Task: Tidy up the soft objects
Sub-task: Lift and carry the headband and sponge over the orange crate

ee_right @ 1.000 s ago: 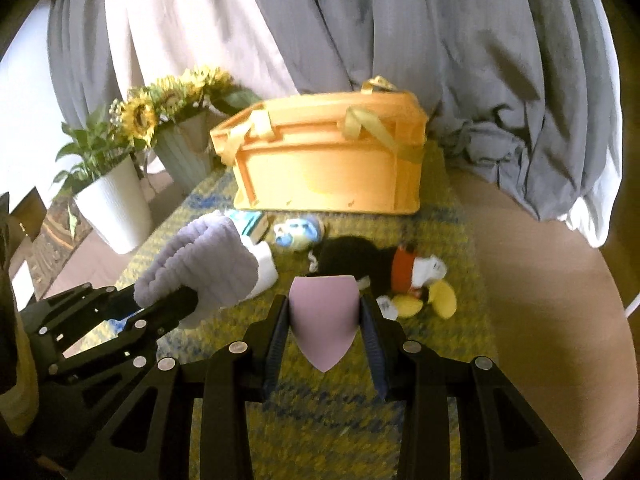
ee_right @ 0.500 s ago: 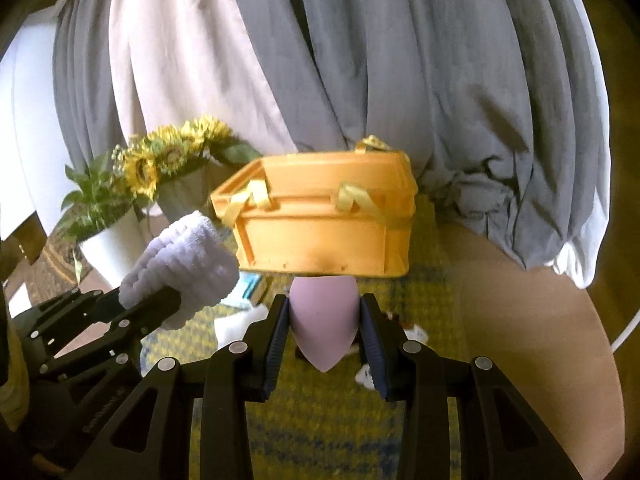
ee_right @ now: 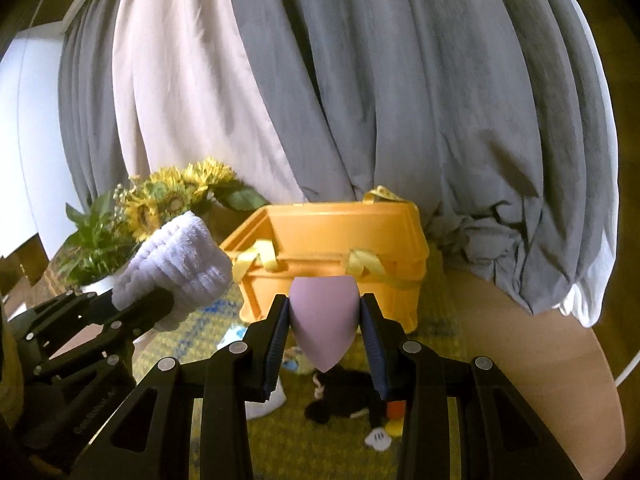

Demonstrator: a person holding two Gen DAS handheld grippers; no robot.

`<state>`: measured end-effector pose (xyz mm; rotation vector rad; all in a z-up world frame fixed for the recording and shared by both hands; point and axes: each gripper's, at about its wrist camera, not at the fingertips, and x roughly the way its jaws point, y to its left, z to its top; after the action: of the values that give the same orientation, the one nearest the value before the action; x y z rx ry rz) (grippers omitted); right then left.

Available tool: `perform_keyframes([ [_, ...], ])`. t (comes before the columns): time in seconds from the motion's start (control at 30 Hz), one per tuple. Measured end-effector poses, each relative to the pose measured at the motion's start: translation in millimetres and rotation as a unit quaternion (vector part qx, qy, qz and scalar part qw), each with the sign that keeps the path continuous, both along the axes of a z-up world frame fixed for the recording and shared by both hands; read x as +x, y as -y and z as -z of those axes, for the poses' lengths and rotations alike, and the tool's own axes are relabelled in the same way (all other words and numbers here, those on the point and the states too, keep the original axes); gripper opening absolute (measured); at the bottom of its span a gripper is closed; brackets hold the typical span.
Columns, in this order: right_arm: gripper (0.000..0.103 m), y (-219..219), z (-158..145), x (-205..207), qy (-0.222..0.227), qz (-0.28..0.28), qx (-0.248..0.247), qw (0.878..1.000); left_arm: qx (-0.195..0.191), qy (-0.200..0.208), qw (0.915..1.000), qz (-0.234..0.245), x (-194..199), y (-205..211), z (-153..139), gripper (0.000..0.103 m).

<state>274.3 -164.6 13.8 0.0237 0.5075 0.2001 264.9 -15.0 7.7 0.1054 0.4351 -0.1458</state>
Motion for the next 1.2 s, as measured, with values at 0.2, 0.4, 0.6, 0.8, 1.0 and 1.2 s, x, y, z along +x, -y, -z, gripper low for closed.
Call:
perform_keyframes([
  [0.2,0.037,-3,-8,13,0.017,0.004,-0.003,1.0,-0.002,0.009,0.9999,0.006,16,-3,-5,0.024],
  [0.4,0.037,-3,-14,32,0.029,0.01,-0.004,1.0,-0.002,0.021,0.9997,0.015,38,-4,-9,0.024],
  [0.6,0.037,-5,-17,56,0.036,0.013,-0.007,0.999,0.001,0.031,0.9993,0.021,67,-6,-11,0.024],
  [0.8,0.037,-7,-17,85,0.04,0.012,-0.005,0.999,0.004,0.036,0.9992,0.016,93,-10,-11,0.025],
  [1.0,0.037,-13,-16,109,0.048,0.007,0.0,0.999,0.004,0.043,0.9991,0.004,119,-16,-11,0.025],
  [1.2,0.037,-16,-13,134,0.05,0.005,0.003,0.999,0.004,0.044,0.999,-0.006,144,-22,-8,0.025],
])
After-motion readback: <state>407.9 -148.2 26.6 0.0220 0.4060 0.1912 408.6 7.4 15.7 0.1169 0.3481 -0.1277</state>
